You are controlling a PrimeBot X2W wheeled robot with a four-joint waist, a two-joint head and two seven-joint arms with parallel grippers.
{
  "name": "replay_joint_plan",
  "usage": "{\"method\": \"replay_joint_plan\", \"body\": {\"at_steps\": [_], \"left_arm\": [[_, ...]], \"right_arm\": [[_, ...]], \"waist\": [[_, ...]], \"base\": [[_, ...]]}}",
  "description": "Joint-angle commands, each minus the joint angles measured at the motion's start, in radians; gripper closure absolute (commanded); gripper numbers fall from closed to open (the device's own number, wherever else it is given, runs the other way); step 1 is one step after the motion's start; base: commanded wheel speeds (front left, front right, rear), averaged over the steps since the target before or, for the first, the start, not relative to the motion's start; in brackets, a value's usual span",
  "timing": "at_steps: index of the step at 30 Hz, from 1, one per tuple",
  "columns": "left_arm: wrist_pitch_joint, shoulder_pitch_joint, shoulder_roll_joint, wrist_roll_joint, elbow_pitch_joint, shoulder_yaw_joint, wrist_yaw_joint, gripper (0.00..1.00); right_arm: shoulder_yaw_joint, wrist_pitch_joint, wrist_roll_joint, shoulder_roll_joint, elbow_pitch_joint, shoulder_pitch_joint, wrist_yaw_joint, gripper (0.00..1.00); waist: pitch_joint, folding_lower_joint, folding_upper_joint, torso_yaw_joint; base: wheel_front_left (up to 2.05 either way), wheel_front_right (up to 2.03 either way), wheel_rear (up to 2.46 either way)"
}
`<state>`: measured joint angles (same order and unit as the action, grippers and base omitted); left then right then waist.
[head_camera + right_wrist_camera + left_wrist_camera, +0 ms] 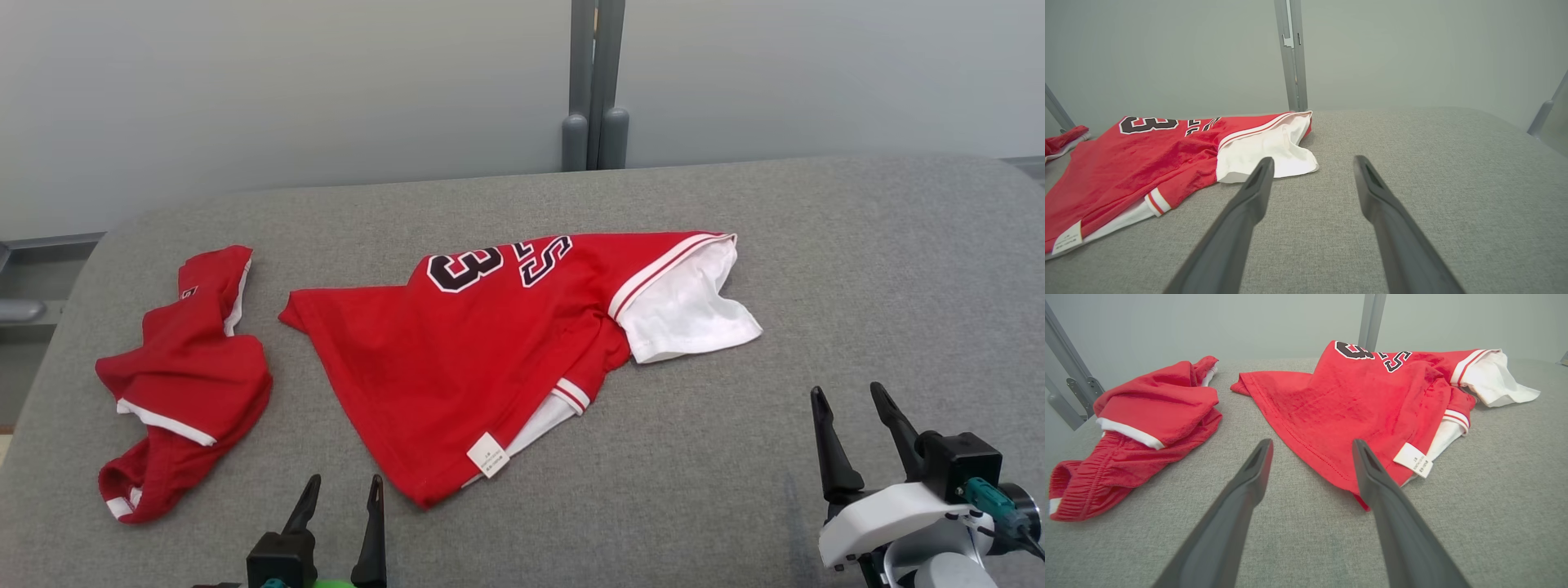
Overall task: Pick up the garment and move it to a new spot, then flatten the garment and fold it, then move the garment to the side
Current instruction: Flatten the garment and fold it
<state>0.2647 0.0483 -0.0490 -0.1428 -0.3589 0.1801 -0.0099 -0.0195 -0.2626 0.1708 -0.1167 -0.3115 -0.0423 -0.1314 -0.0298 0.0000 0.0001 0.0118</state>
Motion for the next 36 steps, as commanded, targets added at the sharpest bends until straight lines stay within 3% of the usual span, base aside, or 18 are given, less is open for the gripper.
{"method": "replay_joint_plan", "body": {"at_steps": [1,8,14,26,35,36], "left_arm": [[-0.001,0.011,-0.003,0.006,0.007,-0.004,-0.003,0.0],[-0.001,-0.019,-0.003,-0.01,-0.003,0.016,-0.013,0.0],[-0.001,-0.093,-0.003,-0.102,-0.082,0.082,-0.056,0.0],[-0.001,-0.151,-0.003,-0.242,-0.228,0.137,-0.079,0.0],[-0.001,-0.168,-0.004,-0.308,-0.197,0.148,-0.105,0.0],[-0.001,-0.166,-0.003,-0.306,-0.186,0.148,-0.109,0.04]], "right_arm": [[0.002,-0.003,-0.008,-0.002,0.003,0.009,0.001,0.0],[0.011,-0.003,-0.002,-0.01,-0.003,-0.019,0.001,0.0],[0.035,-0.003,0.007,-0.02,0.0,-0.065,0.001,0.0],[0.039,-0.003,0.01,-0.044,-0.002,-0.096,0.001,0.0],[0.039,-0.003,0.012,-0.043,-0.005,-0.103,0.001,0.0],[0.04,-0.003,0.013,-0.043,-0.005,-0.104,0.001,0.0]], "waist": [[0.003,0.0,-0.0001,0.001],[0.035,0.0,-0.0001,0.006],[0.109,0.0,-0.0001,-0.003],[0.162,0.0,-0.0001,-0.028],[0.166,0.0,-0.0001,-0.027],[0.167,0.0,-0.0001,-0.027]], "base": [[0.0,0.0,0.0],[0.0,0.0,0.0],[0.0,0.0,0.0],[0.0,0.0,0.0],[0.0,0.0,0.0],[0.0,0.0,0.0]]}}
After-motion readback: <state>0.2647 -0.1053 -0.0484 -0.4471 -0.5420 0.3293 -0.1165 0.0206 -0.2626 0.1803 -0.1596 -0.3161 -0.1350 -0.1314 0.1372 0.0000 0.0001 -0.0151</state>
